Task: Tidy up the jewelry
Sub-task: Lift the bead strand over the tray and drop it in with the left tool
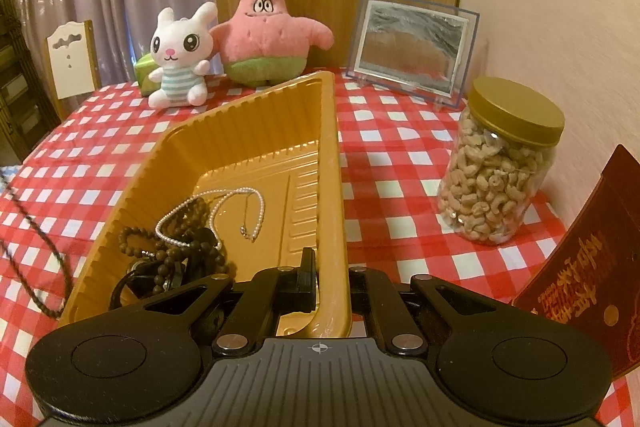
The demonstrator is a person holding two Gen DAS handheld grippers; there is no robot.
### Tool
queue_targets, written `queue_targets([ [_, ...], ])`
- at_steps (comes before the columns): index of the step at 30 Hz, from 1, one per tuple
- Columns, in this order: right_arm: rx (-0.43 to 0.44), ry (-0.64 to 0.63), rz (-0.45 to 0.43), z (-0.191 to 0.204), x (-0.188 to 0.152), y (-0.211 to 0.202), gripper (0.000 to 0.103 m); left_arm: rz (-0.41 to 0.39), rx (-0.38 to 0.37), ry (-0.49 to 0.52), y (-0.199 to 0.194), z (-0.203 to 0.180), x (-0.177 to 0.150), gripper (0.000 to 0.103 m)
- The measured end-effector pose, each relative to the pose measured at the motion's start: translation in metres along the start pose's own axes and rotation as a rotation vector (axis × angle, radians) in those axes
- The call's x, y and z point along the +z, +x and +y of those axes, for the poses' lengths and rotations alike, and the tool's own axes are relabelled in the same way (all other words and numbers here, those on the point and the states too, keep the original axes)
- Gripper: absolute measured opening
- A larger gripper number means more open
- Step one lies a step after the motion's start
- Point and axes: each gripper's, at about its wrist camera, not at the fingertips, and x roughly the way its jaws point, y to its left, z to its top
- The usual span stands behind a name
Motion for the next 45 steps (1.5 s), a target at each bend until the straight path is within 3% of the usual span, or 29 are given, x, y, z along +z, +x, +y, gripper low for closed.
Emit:
queue_targets([
  [15,0.009,0.021,0.000,-0.004,0.000,0.002,0.005,-0.174,-0.202,0.087,-0.021,-0.064,0.071,0.010],
  [21,0.014,0.024,-0.003,-0.004,-0.001,0.001,0.005,-0.204,-0.291,0.078,-0.007,-0.090,0.087,0.010],
  [29,0.017,0.028,-0.001,-0.005,-0.002,0.001,0.005,-0.111,-0.358,0.048,0.042,-0.120,0.079,0.010],
  [40,0.023,0.030,0.005,-0.005,-0.006,0.000,0.005,0.145,-0.364,0.064,0.108,-0.147,0.022,0.011],
  [42,0.024,0.030,0.008,-0.005,-0.006,0.000,0.005,0.171,-0.352,0.072,0.113,-0.147,0.011,0.019],
  [45,0.028,0.037,0.015,-0.006,-0.008,0.000,0.005,0.205,-0.339,0.060,0.117,-0.144,0.001,0.022],
])
